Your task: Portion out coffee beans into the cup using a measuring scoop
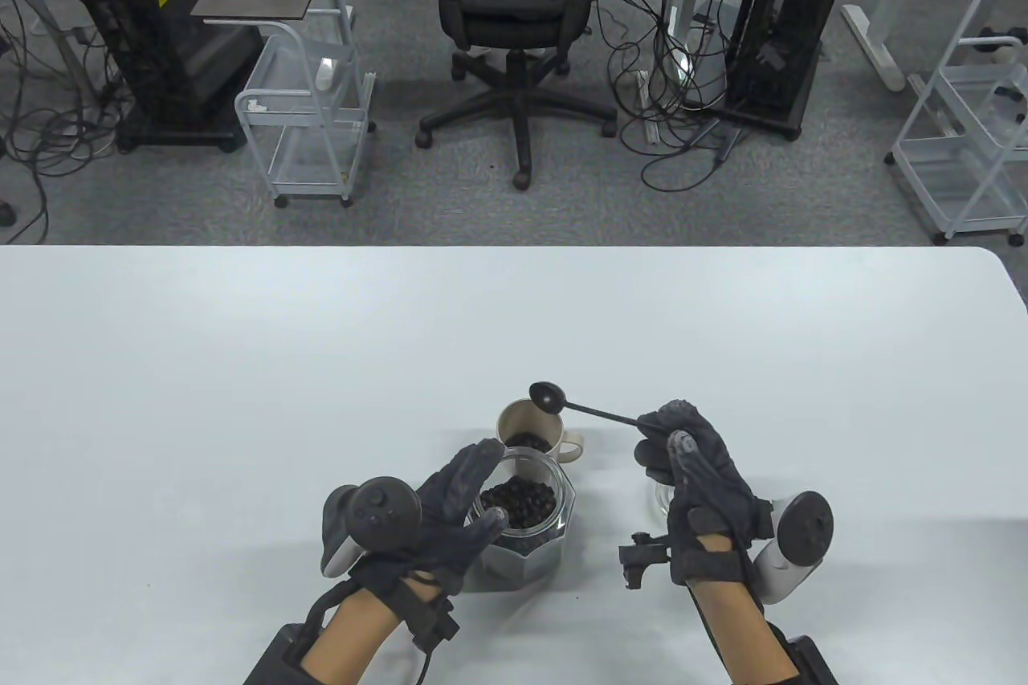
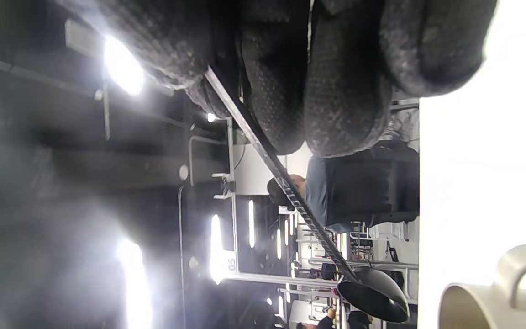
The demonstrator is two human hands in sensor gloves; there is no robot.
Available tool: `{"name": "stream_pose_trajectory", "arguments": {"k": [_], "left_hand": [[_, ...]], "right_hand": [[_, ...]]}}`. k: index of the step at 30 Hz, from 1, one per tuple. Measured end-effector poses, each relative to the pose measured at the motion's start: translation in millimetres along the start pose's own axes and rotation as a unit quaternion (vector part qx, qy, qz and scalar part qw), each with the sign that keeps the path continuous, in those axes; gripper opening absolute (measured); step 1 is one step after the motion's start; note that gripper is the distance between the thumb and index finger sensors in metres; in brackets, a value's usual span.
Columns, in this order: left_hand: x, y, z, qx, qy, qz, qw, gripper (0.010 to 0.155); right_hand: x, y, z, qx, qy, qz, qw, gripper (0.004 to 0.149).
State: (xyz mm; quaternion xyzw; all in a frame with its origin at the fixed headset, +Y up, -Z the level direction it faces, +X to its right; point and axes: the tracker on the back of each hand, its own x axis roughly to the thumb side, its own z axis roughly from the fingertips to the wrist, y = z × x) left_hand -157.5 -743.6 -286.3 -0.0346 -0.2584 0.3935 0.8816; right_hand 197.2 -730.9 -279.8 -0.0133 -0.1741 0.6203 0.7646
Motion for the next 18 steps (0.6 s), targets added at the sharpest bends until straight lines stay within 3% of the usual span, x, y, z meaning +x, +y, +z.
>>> {"name": "stream_pose_trajectory", "arguments": {"k": [5, 11, 14, 18], "left_hand": [[0, 0, 0, -0.002, 0.0, 0.0, 1.0, 0.084], [0, 0, 0, -0.001, 0.0, 0.002, 1.0, 0.084], [0, 0, 0, -0.002, 0.0, 0.0, 1.0, 0.084], [0, 0, 0, -0.001, 0.002, 0.003, 1.0, 0.084]], "right_hand": [[-8, -11, -2, -0.011, 0.061, -0.116, 0.991, 0.042], [-6, -10, 0, -0.012, 0.084, -0.194, 0.977, 0.042], [1, -9, 0, -0.001, 0.063, -0.183, 0.981, 0.042], [22, -5, 1, 0.033, -0.014, -0.12, 0.992, 0.041]]}}
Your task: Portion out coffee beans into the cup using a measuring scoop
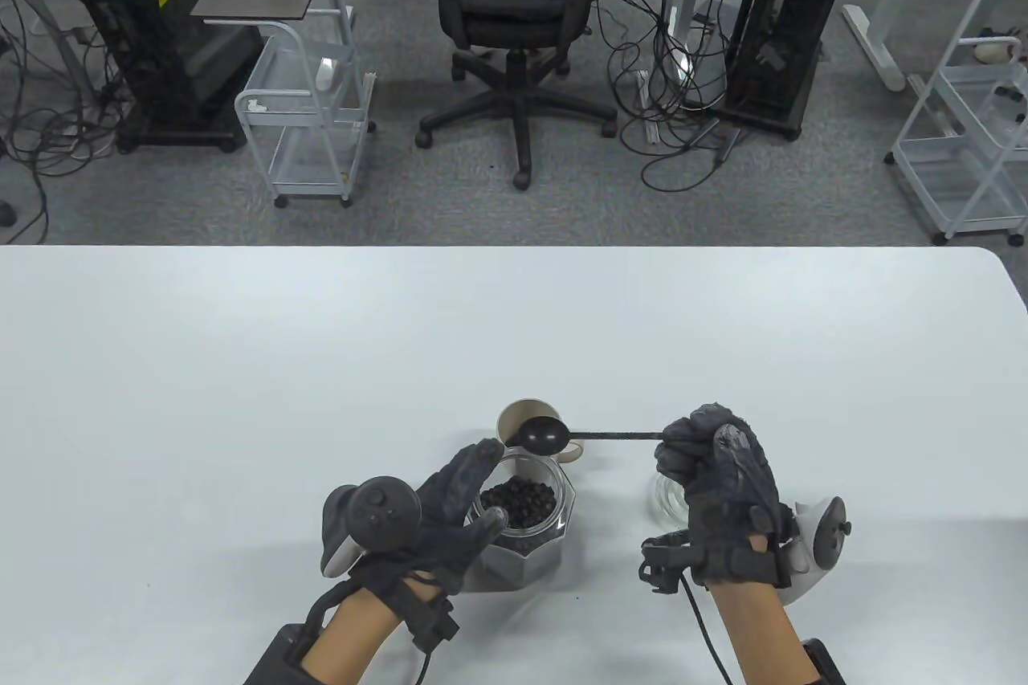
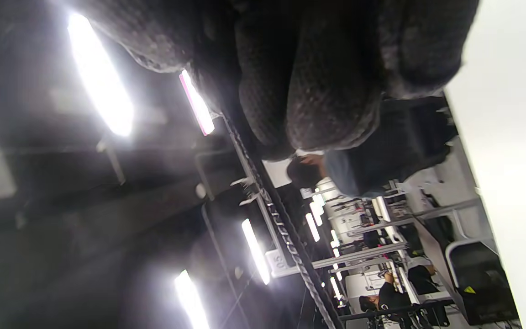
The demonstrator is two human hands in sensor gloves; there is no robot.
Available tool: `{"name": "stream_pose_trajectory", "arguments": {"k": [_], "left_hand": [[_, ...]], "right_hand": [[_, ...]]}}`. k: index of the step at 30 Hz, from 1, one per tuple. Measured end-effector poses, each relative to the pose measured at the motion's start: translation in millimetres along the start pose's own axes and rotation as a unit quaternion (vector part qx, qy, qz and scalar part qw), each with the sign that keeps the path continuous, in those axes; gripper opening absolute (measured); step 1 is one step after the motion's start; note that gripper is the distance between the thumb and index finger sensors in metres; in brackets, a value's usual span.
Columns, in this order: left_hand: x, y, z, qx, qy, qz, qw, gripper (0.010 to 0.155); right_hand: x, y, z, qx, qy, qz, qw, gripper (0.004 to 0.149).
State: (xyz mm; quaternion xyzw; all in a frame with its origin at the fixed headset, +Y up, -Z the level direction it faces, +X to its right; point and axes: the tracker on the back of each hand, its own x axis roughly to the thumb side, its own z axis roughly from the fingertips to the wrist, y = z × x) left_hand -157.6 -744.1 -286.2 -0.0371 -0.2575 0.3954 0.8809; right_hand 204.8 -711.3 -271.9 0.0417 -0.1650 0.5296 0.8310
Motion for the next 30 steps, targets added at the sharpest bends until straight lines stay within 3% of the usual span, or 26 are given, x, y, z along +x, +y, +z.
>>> {"name": "stream_pose_trajectory", "arguments": {"k": [6, 13, 18, 22, 30], "left_hand": [[0, 0, 0, -0.003, 0.0, -0.001, 1.0, 0.084], [0, 0, 0, -0.002, 0.0, -0.002, 1.0, 0.084], [0, 0, 0, -0.002, 0.0, -0.001, 1.0, 0.084], [0, 0, 0, -0.002, 0.0, -0.001, 1.0, 0.084], [0, 0, 0, -0.002, 0.0, -0.001, 1.0, 0.084]], "right_hand": [[31, 22, 8, 0.056, -0.14, 0.148, 0.977, 0.04], [37, 62, 26, 0.161, -0.247, 0.297, 0.908, 0.04], [26, 81, 32, 0.207, -0.269, 0.375, 0.863, 0.04], [15, 88, 32, 0.233, -0.266, 0.407, 0.842, 0.04], [1, 95, 28, 0.265, -0.223, 0.413, 0.842, 0.04]]}}
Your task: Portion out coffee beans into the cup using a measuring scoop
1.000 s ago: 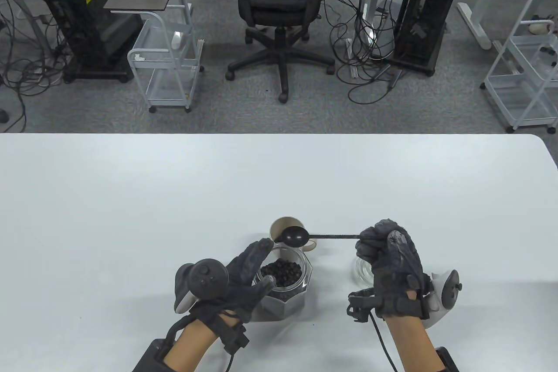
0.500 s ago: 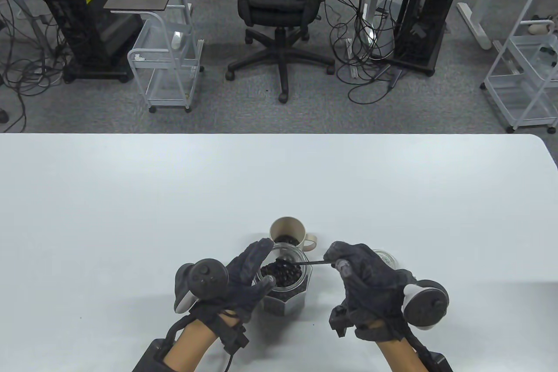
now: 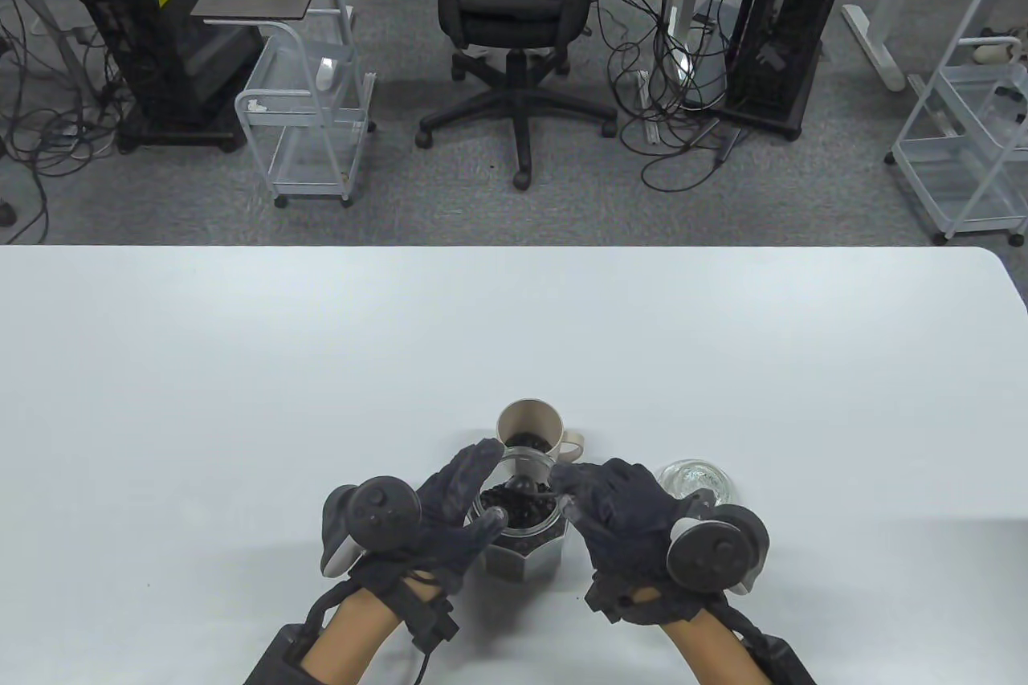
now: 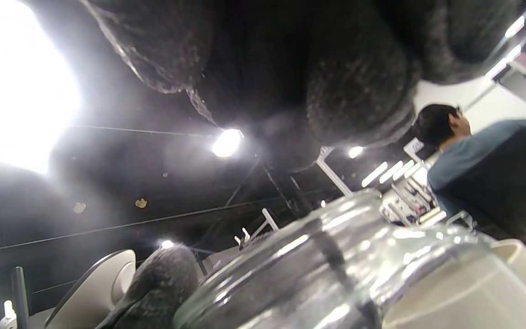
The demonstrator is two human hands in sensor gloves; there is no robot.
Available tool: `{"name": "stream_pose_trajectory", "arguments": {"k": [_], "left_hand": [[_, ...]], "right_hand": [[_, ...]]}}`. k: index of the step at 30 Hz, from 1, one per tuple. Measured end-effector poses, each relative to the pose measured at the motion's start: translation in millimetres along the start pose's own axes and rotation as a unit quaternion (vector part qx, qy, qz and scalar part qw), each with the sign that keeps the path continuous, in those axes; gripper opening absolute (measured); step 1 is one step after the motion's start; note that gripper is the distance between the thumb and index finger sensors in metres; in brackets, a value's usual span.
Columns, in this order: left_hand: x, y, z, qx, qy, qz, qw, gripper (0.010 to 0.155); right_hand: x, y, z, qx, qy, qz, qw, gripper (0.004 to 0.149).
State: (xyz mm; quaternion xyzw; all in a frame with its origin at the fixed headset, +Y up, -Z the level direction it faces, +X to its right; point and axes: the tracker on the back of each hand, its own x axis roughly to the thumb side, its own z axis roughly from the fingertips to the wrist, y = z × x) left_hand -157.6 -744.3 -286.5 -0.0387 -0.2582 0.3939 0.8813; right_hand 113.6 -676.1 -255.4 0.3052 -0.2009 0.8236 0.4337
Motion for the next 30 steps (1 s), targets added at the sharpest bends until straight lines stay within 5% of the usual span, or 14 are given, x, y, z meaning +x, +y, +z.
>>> {"name": "stream_pose_trajectory", "arguments": {"k": [5, 11, 20, 30], "left_hand": [[0, 0, 0, 0.001, 0.001, 0.0, 1.0, 0.084], [0, 0, 0, 0.003, 0.003, -0.005, 1.0, 0.084], [0, 0, 0, 0.002, 0.002, -0.002, 1.0, 0.084], [0, 0, 0, 0.001, 0.002, 0.001, 1.0, 0.084]], "right_hand": [[-2, 9, -3, 0.046, 0.019, 0.0, 0.999, 0.039], [-19, 8, -2, -0.01, 0.102, -0.093, 0.99, 0.04], [-56, -4, 14, -0.096, 0.276, -0.224, 0.93, 0.04], [-76, -10, 32, -0.159, 0.388, -0.303, 0.856, 0.04]]}}
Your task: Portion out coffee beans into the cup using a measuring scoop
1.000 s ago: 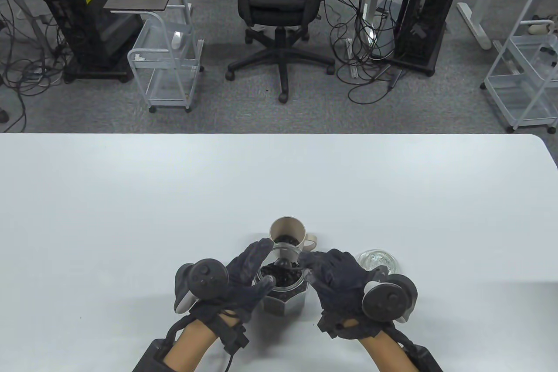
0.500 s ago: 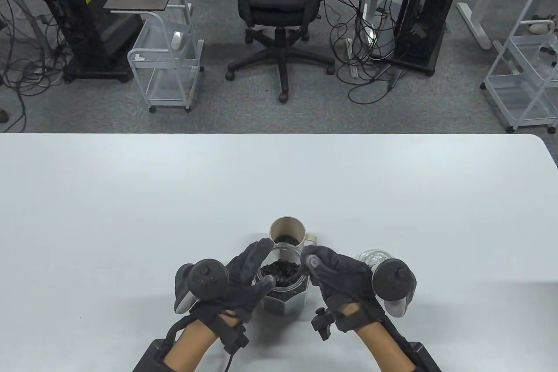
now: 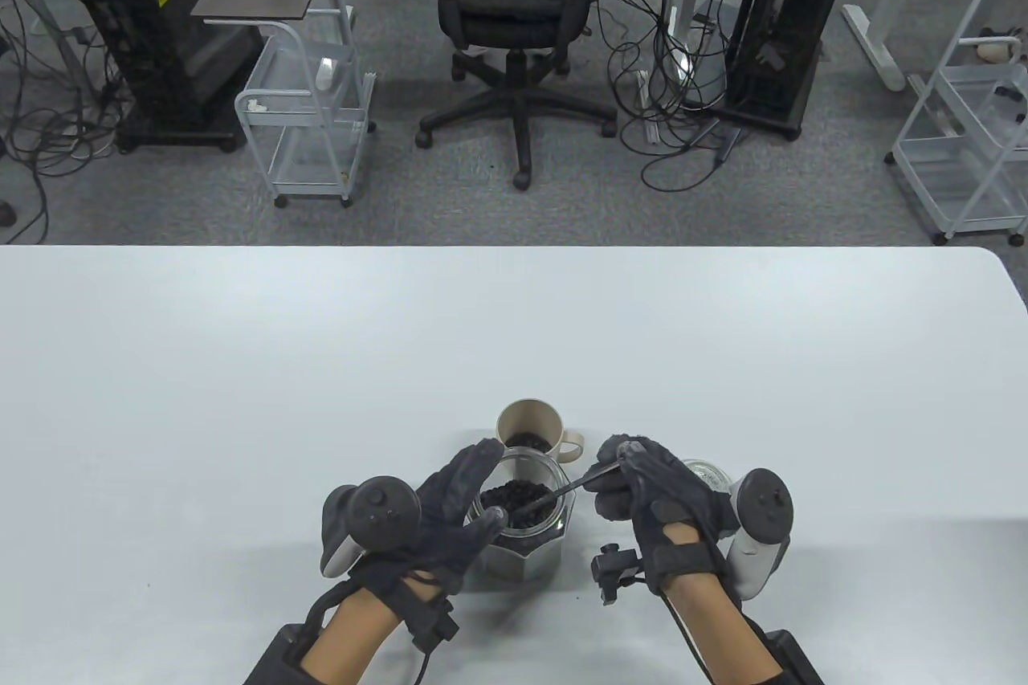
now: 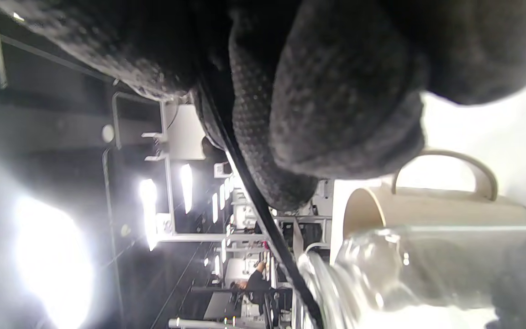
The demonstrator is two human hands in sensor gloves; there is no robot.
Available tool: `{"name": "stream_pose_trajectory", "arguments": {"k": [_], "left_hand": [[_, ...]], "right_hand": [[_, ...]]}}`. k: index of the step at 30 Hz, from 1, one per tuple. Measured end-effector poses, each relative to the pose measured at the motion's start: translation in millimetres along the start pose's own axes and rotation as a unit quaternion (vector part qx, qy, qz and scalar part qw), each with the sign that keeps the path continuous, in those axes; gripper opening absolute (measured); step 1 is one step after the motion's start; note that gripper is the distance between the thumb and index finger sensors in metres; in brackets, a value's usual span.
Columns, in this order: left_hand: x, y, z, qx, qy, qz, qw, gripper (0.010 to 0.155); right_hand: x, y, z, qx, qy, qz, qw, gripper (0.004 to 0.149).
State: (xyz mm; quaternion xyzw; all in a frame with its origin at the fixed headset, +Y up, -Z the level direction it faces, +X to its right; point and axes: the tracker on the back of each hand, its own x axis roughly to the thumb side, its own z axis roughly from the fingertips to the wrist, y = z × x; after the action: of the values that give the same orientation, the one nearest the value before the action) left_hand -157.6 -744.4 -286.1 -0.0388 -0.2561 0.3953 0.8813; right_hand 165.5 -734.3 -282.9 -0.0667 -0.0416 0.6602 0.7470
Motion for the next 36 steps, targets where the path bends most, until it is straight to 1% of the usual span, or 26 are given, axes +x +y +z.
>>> {"name": "stream_pose_trajectory", "arguments": {"k": [5, 9, 29, 36], "left_hand": [[0, 0, 0, 0.0, 0.0, 0.001, 1.0, 0.084], [0, 0, 0, 0.0, 0.001, 0.0, 1.0, 0.084], [0, 0, 0, -0.001, 0.001, 0.002, 1.0, 0.083], [-1, 0, 0, -0.002, 0.002, 0.003, 1.0, 0.083]], "right_hand": [[-13, -13, -6, -0.009, 0.057, -0.061, 0.996, 0.04], [-19, -21, -10, -0.015, 0.074, -0.083, 0.994, 0.04], [-13, -42, -9, -0.044, 0.07, -0.149, 0.985, 0.041], [-14, -43, -6, -0.076, 0.051, -0.185, 0.978, 0.042]]}}
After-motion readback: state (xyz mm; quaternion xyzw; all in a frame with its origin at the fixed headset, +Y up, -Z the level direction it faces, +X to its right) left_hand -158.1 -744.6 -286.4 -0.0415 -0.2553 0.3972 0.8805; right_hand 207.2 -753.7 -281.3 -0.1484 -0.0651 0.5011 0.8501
